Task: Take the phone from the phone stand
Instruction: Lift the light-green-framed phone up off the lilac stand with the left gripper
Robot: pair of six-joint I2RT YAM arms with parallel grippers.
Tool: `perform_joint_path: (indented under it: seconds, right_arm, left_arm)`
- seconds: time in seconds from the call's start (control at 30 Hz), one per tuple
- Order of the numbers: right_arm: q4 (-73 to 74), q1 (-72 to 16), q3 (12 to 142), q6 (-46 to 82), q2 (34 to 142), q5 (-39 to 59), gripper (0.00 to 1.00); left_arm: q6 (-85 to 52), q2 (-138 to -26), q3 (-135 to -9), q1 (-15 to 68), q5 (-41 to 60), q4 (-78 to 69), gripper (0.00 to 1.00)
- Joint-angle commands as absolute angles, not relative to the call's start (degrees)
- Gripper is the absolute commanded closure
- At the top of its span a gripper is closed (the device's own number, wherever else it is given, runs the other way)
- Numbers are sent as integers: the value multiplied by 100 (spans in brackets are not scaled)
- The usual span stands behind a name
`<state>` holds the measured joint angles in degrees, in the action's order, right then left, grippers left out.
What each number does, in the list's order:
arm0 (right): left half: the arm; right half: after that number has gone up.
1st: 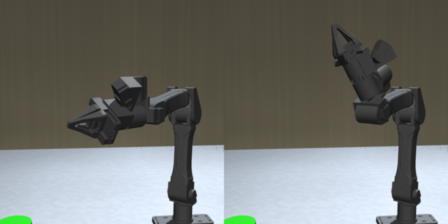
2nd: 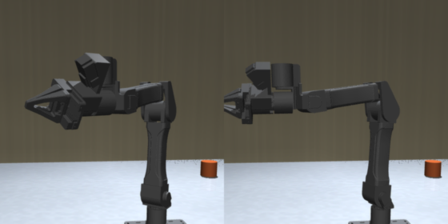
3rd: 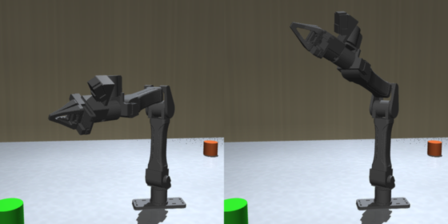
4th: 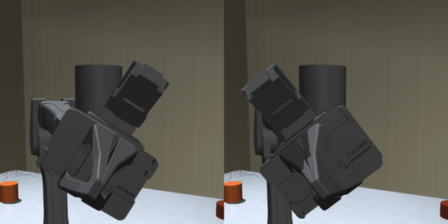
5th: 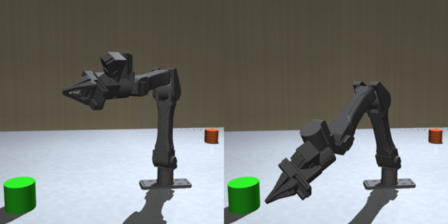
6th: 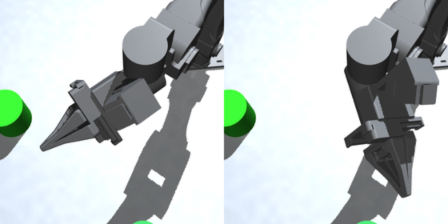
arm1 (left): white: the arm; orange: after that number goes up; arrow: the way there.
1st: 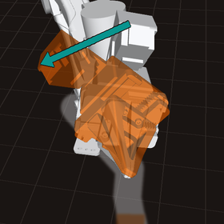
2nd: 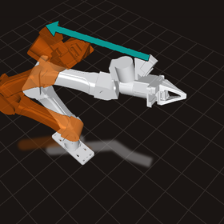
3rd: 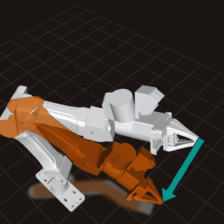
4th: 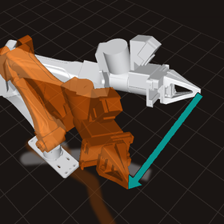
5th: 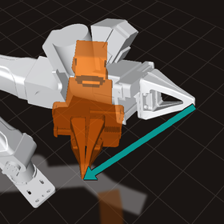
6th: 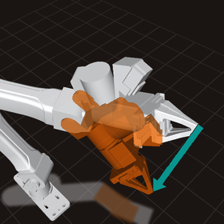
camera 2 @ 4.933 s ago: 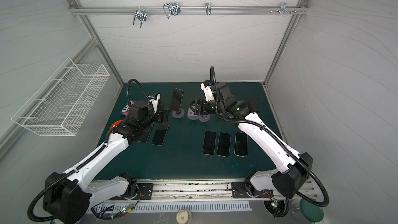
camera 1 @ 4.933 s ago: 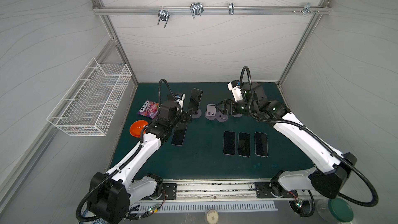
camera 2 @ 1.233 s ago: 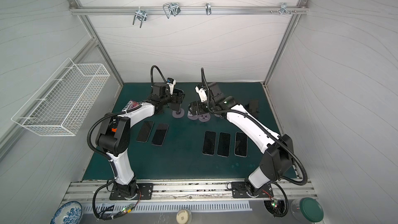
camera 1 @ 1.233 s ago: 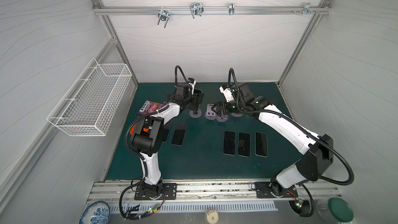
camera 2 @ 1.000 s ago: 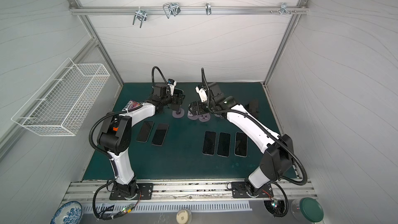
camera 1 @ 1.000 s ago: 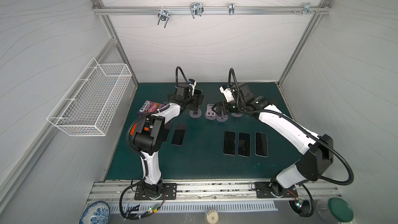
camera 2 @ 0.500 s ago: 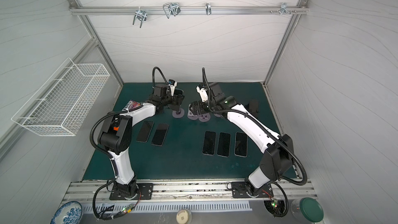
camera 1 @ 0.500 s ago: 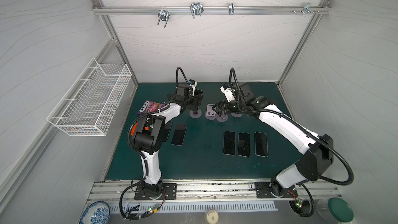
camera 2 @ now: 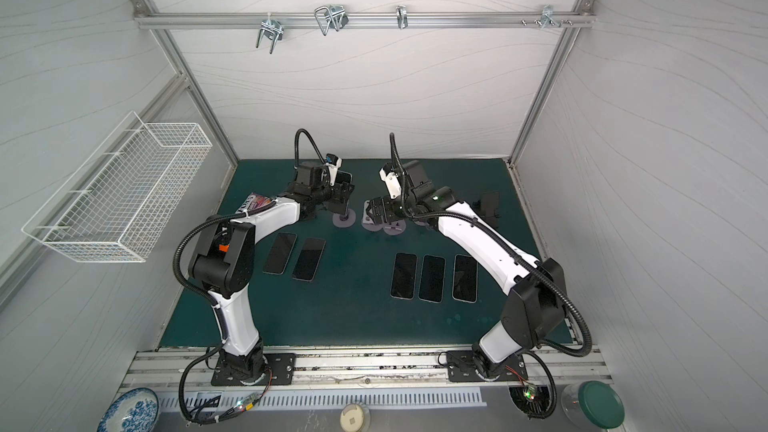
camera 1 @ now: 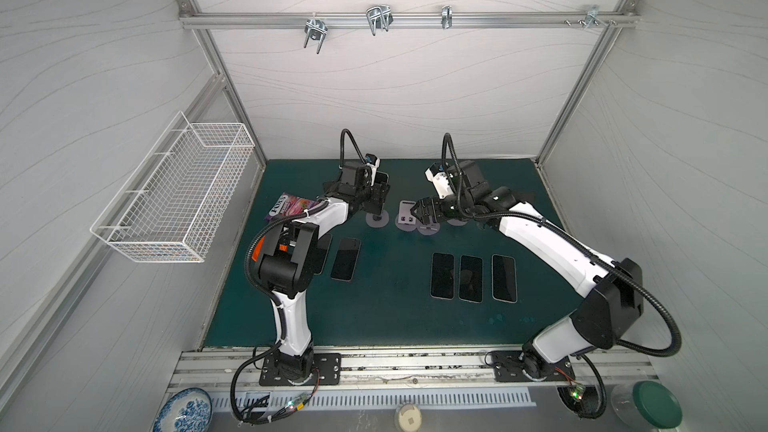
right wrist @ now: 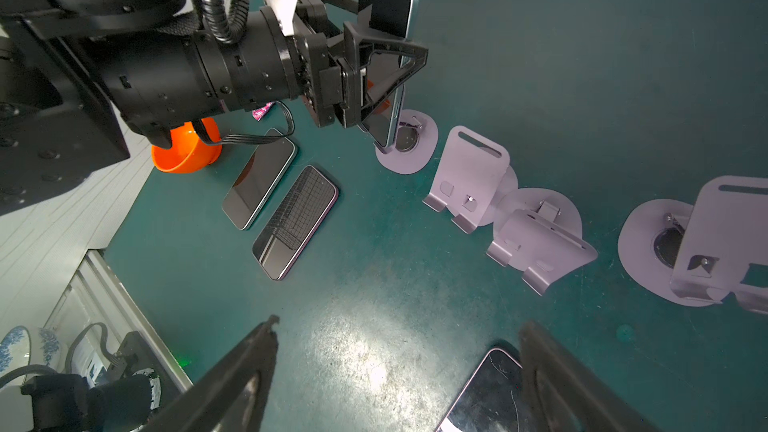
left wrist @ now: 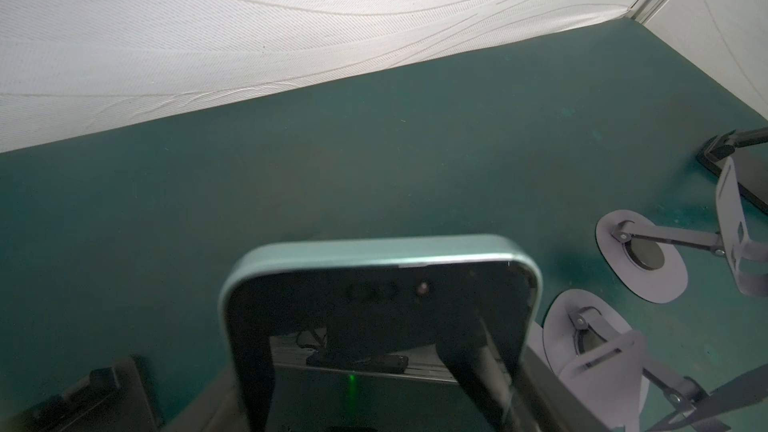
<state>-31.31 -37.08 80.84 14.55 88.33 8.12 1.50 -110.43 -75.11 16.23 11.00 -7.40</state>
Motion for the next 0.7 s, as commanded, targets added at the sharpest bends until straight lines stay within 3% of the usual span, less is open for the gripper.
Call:
perform_joint_path:
  seconds: [0.0,0.67]
  right_arm:
    - [-3110,-3691,8191,1406,8758,838,8]
    - [-3120,-4138,8321,1088,8543,554,8]
  left_arm:
    - [142,-10970,-7822,1607,1131,-854,30]
    - [188,-10150,-7882,1660,1043,-456,32]
